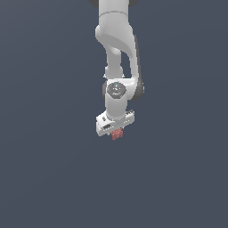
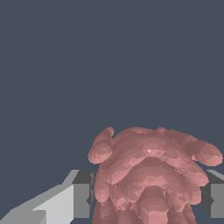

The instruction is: Pick up the object and move it to a goal position.

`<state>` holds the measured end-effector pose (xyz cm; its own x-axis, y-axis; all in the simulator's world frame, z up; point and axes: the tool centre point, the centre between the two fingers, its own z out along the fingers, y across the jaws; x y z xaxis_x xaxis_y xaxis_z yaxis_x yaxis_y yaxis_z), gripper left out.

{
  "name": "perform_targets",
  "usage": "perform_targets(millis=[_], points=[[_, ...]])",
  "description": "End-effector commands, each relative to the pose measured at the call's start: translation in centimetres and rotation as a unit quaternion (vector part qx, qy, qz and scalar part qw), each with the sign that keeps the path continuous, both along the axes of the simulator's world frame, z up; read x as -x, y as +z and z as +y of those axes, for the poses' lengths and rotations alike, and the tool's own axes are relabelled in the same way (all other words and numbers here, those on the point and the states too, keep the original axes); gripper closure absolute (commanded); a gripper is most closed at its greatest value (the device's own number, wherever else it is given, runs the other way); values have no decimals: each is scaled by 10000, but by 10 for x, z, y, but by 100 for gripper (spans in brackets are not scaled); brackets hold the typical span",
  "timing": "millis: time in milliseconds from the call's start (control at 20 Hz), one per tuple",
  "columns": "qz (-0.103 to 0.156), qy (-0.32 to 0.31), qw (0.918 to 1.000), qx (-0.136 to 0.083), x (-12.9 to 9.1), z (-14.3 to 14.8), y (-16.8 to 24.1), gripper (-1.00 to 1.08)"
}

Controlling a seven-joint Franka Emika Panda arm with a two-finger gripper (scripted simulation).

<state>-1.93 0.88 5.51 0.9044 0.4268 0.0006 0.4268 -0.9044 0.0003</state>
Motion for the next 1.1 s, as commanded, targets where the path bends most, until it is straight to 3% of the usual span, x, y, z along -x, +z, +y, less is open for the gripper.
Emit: perform_targets(millis=[0, 600, 1050], points=[[-1, 0, 10000, 0, -12, 17, 5, 108], [1, -3, 10000, 0, -73, 99, 28, 108], [1, -3, 10000, 0, -100, 131, 37, 108]])
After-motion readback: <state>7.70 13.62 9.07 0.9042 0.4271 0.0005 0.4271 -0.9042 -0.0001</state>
